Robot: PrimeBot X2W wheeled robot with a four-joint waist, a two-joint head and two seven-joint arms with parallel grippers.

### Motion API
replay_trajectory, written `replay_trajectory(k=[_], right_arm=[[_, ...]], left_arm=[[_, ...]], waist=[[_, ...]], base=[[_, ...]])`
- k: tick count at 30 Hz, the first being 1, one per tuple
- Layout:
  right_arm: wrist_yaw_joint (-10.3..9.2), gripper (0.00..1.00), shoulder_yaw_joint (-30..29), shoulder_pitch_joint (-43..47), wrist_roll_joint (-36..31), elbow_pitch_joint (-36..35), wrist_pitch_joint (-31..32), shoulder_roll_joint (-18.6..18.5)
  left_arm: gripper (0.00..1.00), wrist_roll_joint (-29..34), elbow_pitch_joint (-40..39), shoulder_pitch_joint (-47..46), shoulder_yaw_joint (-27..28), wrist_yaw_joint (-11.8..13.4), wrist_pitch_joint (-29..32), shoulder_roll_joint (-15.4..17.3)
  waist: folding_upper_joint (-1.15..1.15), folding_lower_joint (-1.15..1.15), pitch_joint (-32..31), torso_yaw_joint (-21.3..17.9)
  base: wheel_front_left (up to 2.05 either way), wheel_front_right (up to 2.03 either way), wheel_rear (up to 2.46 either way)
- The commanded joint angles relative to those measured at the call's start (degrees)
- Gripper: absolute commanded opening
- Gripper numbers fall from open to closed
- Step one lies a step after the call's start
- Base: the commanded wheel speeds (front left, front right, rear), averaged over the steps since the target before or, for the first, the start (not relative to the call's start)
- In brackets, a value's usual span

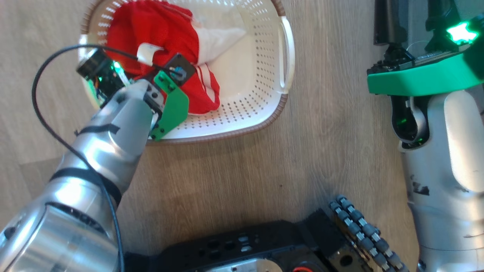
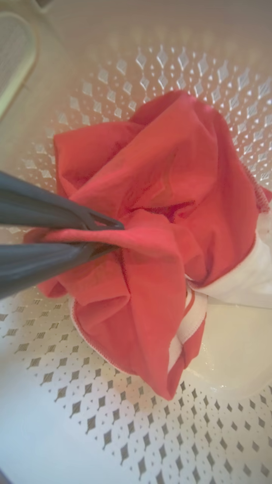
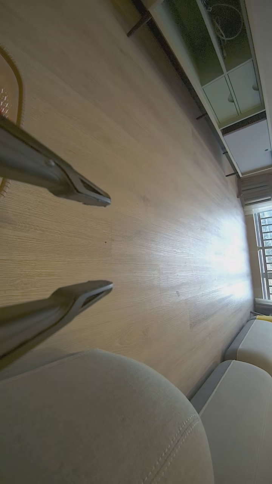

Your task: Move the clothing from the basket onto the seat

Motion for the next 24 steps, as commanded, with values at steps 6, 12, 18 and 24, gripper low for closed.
replay_trajectory(k=[6, 12, 18, 24], right_arm=[[-0.01, 1.00, 0.84, 2.26, -2.26, 0.57, -0.37, 0.86], [-0.01, 1.00, 1.24, 4.28, -3.09, 3.06, -0.37, 0.16], [-0.01, 1.00, 1.71, 7.22, -2.66, 5.81, -0.37, -0.66], [-0.01, 1.00, 1.90, 10.51, -2.21, 8.16, -0.37, -1.10]], left_arm=[[0.00, -6.41, -3.92, 6.14, 2.36, -1.10, -4.55, 0.58], [0.00, -14.89, -8.56, 11.13, 2.74, -1.74, -7.74, 0.57], [0.00, -23.18, -12.62, 15.92, 1.57, -0.83, -11.15, 0.56], [0.00, -28.50, -16.22, 18.90, -0.65, 0.54, -12.79, 0.56]], waist=[[0.00, 0.00, -8.45, 3.98], [0.00, 0.00, -16.08, 6.92], [0.00, 0.00, -23.72, 9.13], [0.00, 0.00, -30.05, 10.56]], base=[[0.00, 0.00, 0.00], [0.00, 0.00, 0.00], [0.00, 0.00, 0.00], [0.00, 0.00, 0.00]])
